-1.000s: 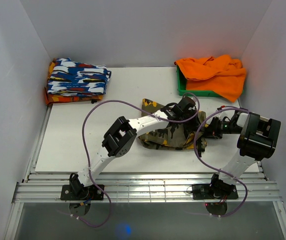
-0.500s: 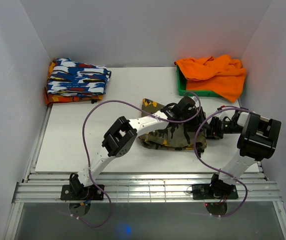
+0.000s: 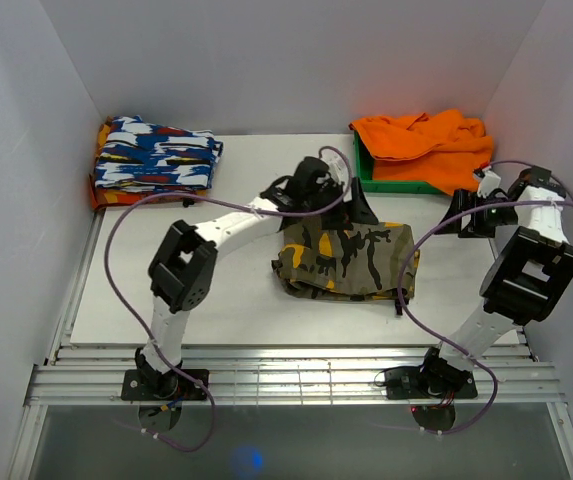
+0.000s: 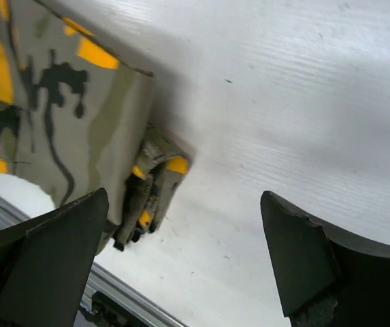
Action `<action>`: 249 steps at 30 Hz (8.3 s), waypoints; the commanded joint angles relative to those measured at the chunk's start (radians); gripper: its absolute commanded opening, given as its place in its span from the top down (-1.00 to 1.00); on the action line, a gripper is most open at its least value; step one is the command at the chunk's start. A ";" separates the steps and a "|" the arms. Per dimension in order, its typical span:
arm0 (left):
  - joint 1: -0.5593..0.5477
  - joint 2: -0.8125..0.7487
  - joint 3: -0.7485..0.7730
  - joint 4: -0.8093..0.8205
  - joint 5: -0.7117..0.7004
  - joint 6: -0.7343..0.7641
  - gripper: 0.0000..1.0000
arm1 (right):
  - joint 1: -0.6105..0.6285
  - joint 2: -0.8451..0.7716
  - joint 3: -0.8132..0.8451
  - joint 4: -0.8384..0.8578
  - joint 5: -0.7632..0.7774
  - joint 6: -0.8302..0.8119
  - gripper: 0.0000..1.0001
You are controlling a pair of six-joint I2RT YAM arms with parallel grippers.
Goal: Fold and stack the trousers
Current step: Fold the trousers, then neatly place the folded trousers to the corner
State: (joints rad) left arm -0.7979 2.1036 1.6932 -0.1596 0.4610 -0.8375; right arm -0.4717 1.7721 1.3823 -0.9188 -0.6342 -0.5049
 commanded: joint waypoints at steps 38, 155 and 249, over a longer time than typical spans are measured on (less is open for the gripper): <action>0.471 -0.071 -0.802 0.247 0.418 0.127 0.30 | 0.268 0.277 -0.298 0.020 -0.157 0.004 -0.71; 0.178 -0.540 -0.794 0.045 -0.494 0.190 1.00 | 0.650 -0.626 -0.789 0.862 0.567 0.938 0.85; 1.319 -0.289 -0.268 0.438 -0.413 0.695 -0.96 | 1.134 0.453 0.482 1.864 0.779 0.365 -0.80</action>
State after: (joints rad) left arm 0.5037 2.0026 1.4117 0.3943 0.0692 -0.2085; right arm 0.6876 2.4210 1.9327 0.8528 0.1654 -0.0814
